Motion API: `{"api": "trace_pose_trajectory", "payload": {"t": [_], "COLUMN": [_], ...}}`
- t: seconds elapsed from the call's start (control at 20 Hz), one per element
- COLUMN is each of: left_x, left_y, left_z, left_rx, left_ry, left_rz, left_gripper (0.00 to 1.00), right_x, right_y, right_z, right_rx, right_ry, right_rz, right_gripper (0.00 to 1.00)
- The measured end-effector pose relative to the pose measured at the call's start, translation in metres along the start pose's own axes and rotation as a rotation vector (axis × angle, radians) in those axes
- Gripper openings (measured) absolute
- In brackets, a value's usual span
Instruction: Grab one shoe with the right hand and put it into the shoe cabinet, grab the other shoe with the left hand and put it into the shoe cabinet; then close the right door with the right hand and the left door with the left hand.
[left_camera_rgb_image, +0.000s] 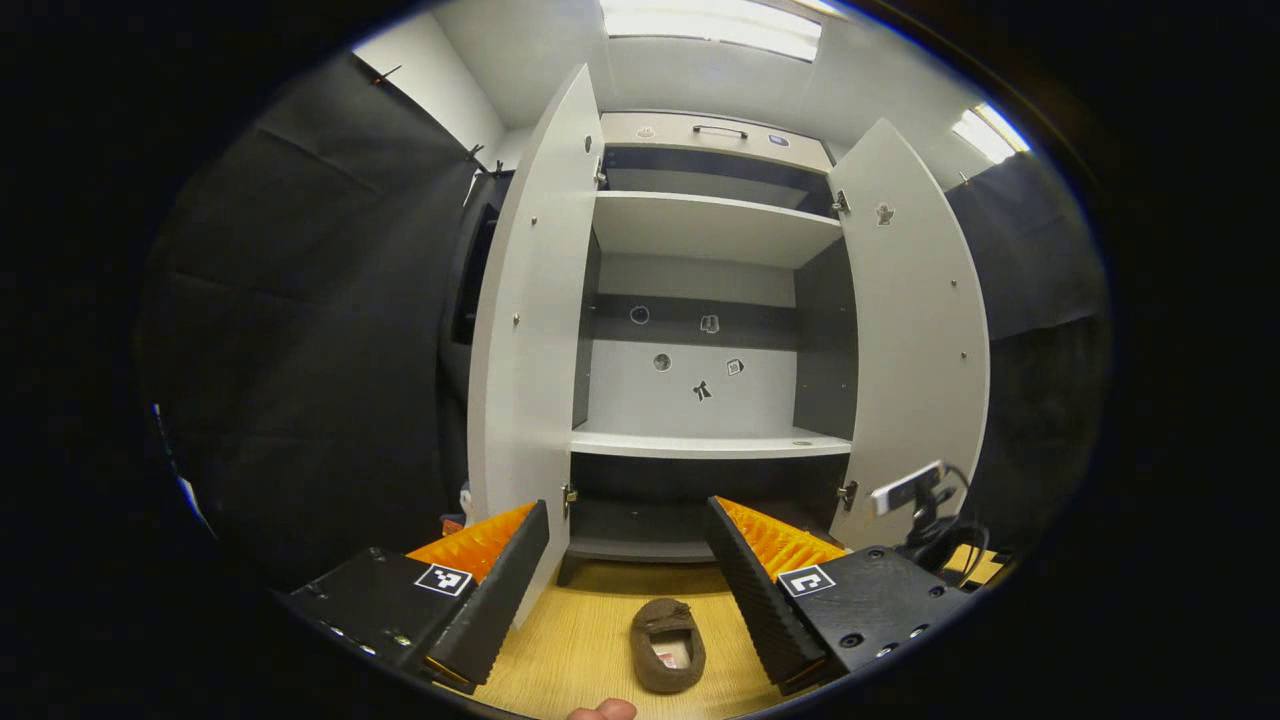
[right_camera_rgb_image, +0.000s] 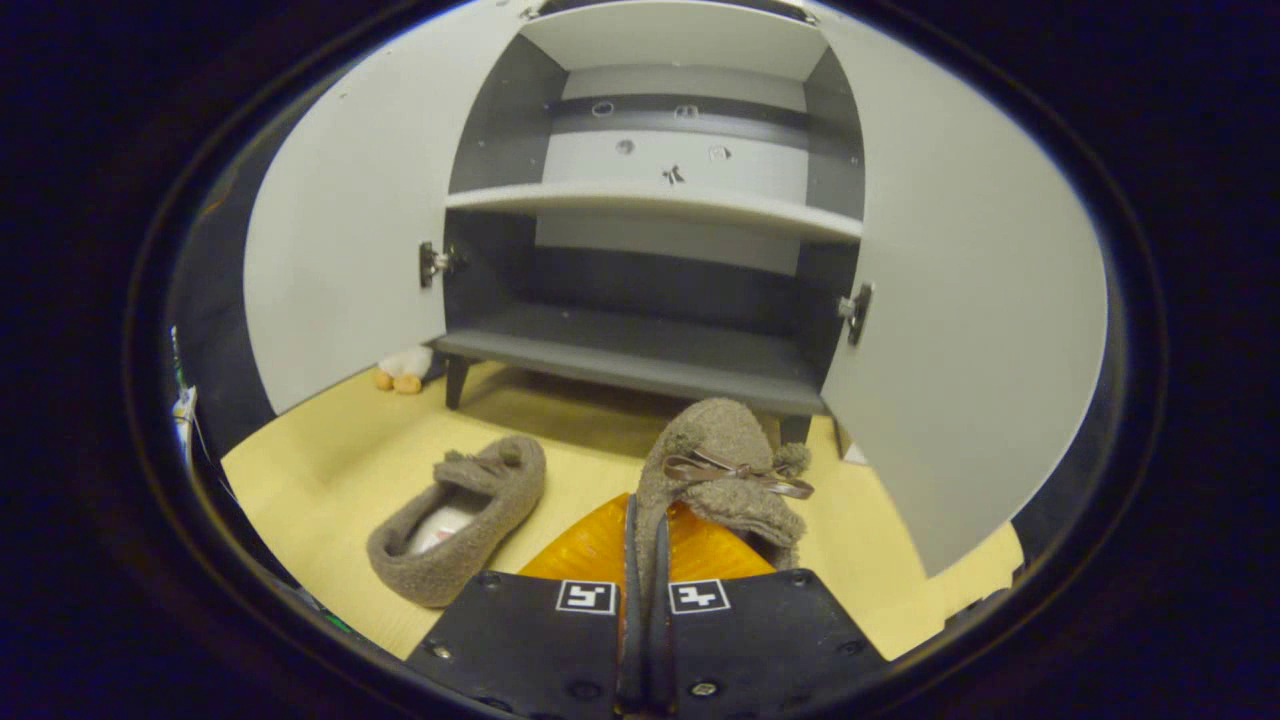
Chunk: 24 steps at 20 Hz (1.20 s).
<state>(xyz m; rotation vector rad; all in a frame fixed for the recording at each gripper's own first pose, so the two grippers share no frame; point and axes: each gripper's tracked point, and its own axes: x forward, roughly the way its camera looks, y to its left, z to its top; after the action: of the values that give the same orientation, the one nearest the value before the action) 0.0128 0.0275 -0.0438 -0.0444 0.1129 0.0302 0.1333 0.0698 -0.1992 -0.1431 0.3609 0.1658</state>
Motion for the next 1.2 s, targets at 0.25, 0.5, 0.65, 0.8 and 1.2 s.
{"api": "trace_pose_trajectory", "payload": {"t": [0.25,0.5,0.65,0.8,1.2], "left_x": [0.002,0.007,0.012,0.014,0.016], "left_y": [-0.007,-0.013,-0.011,-0.007,0.009], "left_z": [0.0,-0.001,-0.004,-0.013,-0.021], "left_rx": [-0.005,-0.004,0.005,0.008,0.009], "left_ry": [-0.008,-0.012,-0.007,0.023,0.047], "left_rz": [-0.017,-0.038,-0.039,-0.035,-0.002], "left_gripper": [0.95,0.95,0.95,0.95,0.95], "right_x": [-0.03,0.004,0.055,0.103,0.188], "right_y": [0.0,-0.012,-0.029,-0.034,-0.039], "right_z": [0.107,0.215,0.27,0.295,0.29], "right_rx": [-0.001,-0.05,-0.123,-0.155,-0.143], "right_ry": [-0.112,-0.177,-0.185,-0.139,0.074], "right_rz": [0.032,0.049,-0.013,-0.034,-0.067], "right_gripper": [0.06,0.06,0.06,0.06,0.07]}}
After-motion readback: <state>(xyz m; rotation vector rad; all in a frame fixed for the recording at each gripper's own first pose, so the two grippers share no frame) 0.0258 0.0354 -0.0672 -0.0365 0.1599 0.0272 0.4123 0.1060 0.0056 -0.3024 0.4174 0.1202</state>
